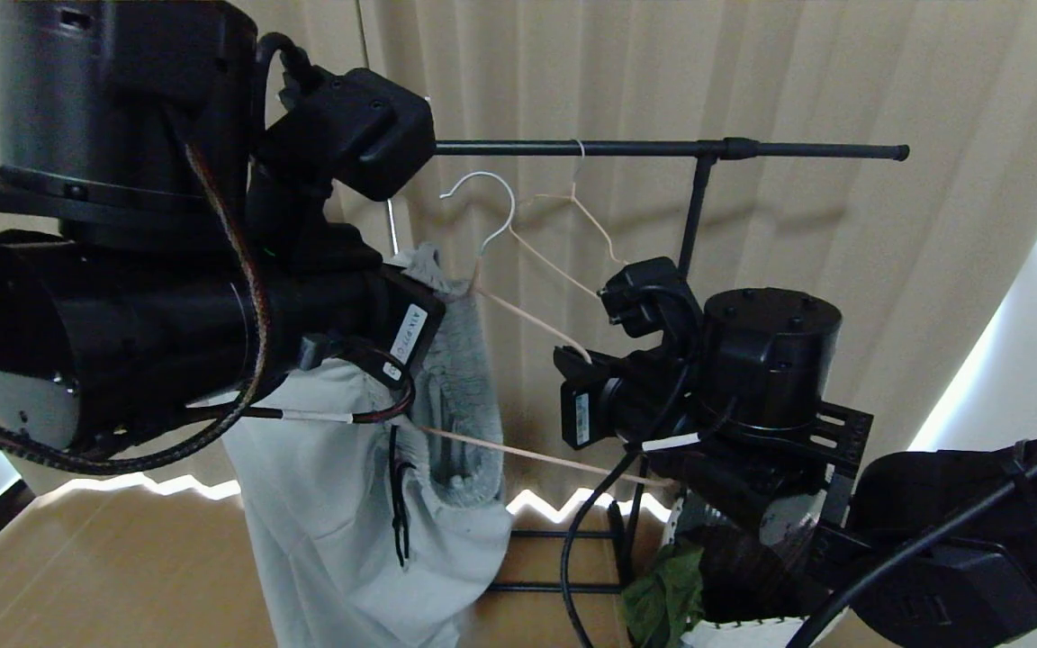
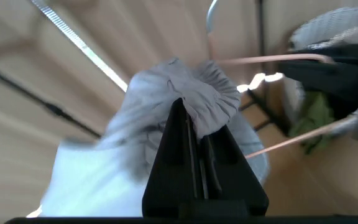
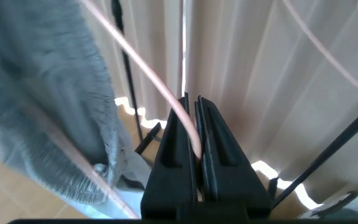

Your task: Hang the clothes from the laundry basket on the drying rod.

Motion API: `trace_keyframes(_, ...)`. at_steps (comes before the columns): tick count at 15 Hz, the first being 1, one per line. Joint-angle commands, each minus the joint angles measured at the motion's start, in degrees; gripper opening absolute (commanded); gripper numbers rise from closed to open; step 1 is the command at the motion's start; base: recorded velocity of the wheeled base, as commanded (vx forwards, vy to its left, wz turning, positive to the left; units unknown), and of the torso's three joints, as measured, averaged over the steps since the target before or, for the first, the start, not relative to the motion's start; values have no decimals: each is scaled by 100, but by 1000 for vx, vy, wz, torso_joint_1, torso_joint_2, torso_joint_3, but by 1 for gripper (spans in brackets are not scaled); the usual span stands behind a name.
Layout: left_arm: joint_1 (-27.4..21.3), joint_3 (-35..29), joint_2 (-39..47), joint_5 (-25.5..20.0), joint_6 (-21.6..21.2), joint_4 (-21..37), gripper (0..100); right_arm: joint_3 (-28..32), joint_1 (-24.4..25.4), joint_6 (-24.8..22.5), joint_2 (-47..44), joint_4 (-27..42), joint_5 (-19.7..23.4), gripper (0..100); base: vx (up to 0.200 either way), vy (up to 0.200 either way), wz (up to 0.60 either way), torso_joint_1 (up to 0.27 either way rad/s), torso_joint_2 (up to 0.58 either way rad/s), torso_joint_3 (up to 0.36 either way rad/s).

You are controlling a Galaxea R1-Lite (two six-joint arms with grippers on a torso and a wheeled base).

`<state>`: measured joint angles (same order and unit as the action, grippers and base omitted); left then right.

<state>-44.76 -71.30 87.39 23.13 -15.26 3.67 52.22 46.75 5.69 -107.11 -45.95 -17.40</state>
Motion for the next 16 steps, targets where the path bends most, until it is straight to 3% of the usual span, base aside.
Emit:
trace_keyframes(1, 3, 11, -56, -19, -3, 2, 0, -98, -34, -7, -12, -37, 17, 0, 0, 0, 0, 0, 0, 0)
trace_keyframes(7, -15, 213, -91, -27, -12, -7, 0, -81, -43, 2, 67, -64, 17, 0, 0, 0, 0, 0, 0, 0)
trace_keyframes(8, -15, 231, -91, -27, -12, -7, 100, -90, -43, 11, 111, -72, 17, 0, 0, 0, 0, 0, 0, 0)
trace_keyframes(16, -6, 231, -179, -36, -3, -112, 100, -327, -52, -350, 164, -837, 17, 0, 0, 0, 0, 0, 0, 0)
